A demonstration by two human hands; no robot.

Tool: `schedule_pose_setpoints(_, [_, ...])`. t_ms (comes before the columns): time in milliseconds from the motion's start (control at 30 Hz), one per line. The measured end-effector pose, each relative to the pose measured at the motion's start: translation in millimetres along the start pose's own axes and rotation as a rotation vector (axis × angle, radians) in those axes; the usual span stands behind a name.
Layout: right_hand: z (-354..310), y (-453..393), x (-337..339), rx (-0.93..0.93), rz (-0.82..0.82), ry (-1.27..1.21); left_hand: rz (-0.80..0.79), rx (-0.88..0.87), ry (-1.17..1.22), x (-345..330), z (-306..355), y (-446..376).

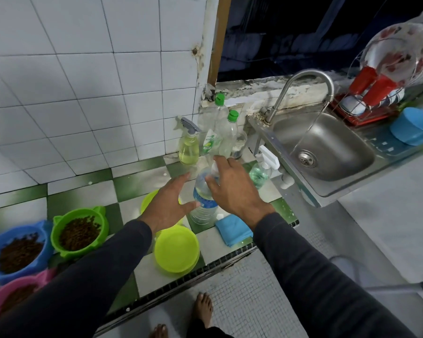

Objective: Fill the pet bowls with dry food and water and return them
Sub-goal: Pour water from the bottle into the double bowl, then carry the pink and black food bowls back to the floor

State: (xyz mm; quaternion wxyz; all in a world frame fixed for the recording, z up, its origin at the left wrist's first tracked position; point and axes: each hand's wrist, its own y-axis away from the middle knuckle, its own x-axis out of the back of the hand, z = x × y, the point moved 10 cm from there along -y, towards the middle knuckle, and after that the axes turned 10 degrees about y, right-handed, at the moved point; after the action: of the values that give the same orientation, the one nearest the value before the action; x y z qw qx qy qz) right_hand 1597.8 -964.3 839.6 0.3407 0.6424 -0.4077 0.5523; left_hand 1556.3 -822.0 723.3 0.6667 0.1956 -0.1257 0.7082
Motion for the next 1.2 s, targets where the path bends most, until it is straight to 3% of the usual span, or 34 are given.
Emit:
schedule_pose_setpoints(167, [-12, 14, 1, -0.023, -0.007, 0.076, 0.000, -0.071, -0.305, 45, 19, 37])
schedule_pose_setpoints(500, [-78, 56, -5, 0.084, 0.006, 0.133, 0.095, -0.157, -0.620, 122, 30, 129])
schedule_pose_setpoints(700, [-127, 90, -22, 0.227, -0.028, 0.121, 0.199, -0.126, -0.603, 150, 31, 191])
schedule_pose_setpoints(1200, [-241, 192, -71, 0.538, -0.159, 0.045, 0.433, 0.165, -0.636, 190, -25, 381])
